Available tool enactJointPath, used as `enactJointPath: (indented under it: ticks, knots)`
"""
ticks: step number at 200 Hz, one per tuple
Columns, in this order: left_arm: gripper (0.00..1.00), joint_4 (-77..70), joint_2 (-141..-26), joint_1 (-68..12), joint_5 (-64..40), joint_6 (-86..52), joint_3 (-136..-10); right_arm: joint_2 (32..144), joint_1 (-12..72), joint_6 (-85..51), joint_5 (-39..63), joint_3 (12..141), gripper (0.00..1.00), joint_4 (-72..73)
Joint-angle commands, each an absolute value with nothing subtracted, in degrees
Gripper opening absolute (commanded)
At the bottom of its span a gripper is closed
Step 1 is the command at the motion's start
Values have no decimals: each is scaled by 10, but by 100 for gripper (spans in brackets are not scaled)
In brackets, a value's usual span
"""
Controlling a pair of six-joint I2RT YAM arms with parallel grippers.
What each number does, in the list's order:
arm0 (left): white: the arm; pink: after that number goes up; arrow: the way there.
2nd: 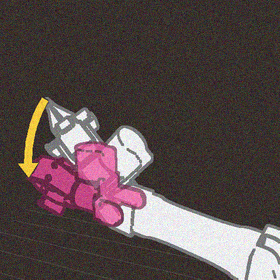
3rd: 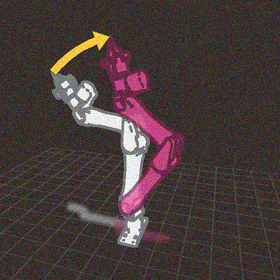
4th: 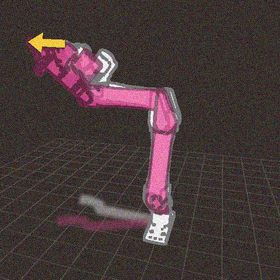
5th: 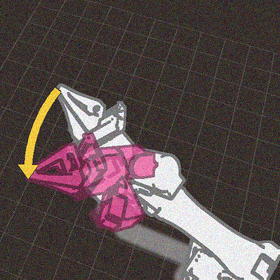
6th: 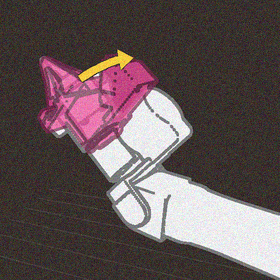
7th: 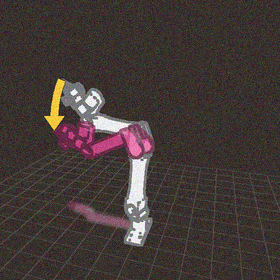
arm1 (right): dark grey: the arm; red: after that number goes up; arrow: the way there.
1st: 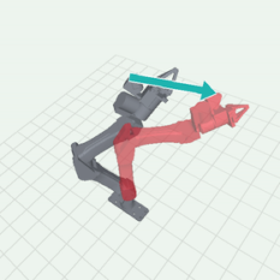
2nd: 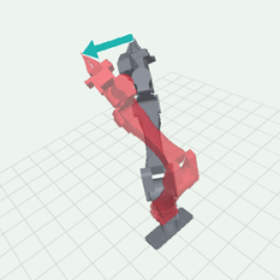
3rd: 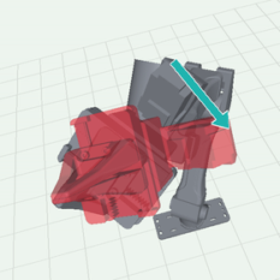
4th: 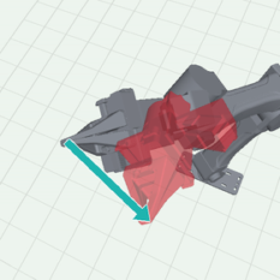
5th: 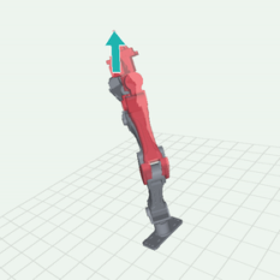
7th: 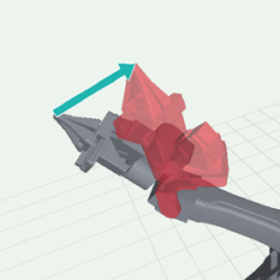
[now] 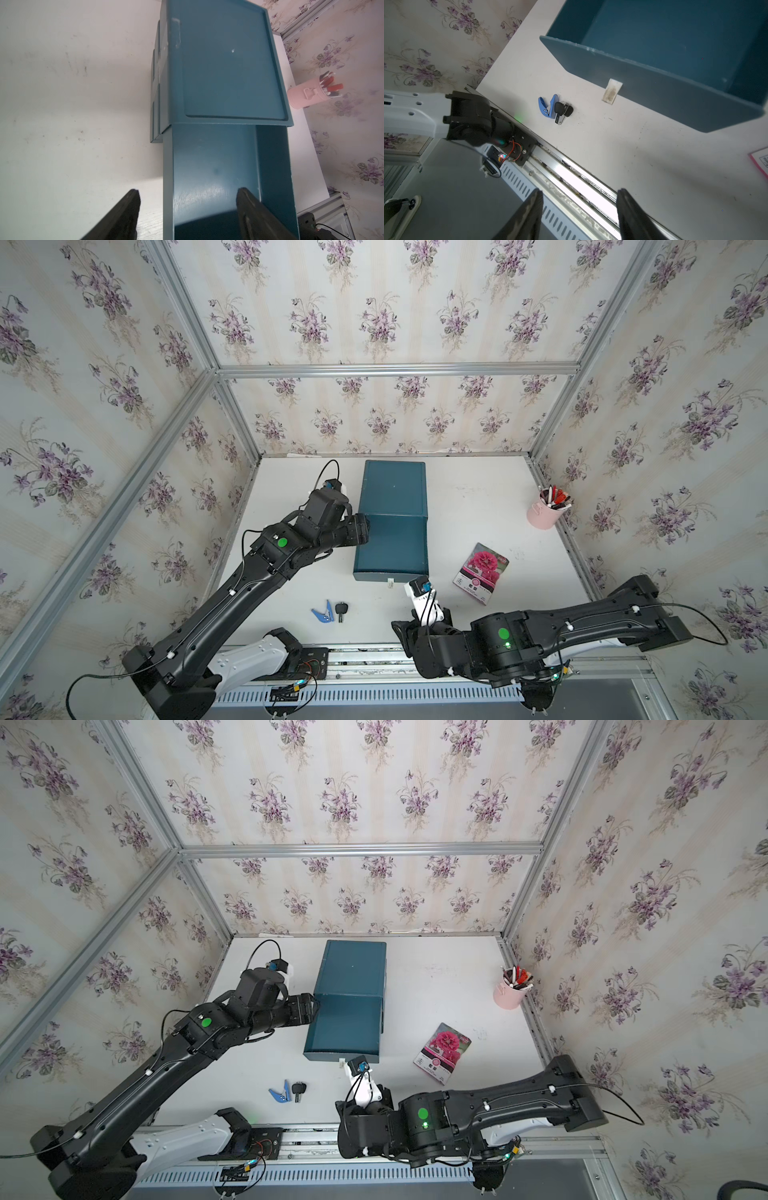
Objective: Take the seed bags out of the drawer
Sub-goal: Close the drawer in the storage box.
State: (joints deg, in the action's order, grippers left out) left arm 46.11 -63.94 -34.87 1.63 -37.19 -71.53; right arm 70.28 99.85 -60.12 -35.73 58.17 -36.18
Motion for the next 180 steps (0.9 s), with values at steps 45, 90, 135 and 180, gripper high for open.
enactJointPath:
  ticks: [45, 90, 135, 180]
  knots:
    - [82, 390, -795, -269, -70, -270, -785, 717, 916, -549, -399, 523, 61, -168]
    - [72, 356, -850, -263, -122, -254, -792, 753, 869, -533, -394, 530, 58, -149]
    - [56, 359, -839, -276, -138, -259, -765, 747, 799, -478, -376, 522, 53, -90]
    - [47, 370, -818, -276, -125, -260, -737, 787, 712, -387, -355, 521, 51, -5]
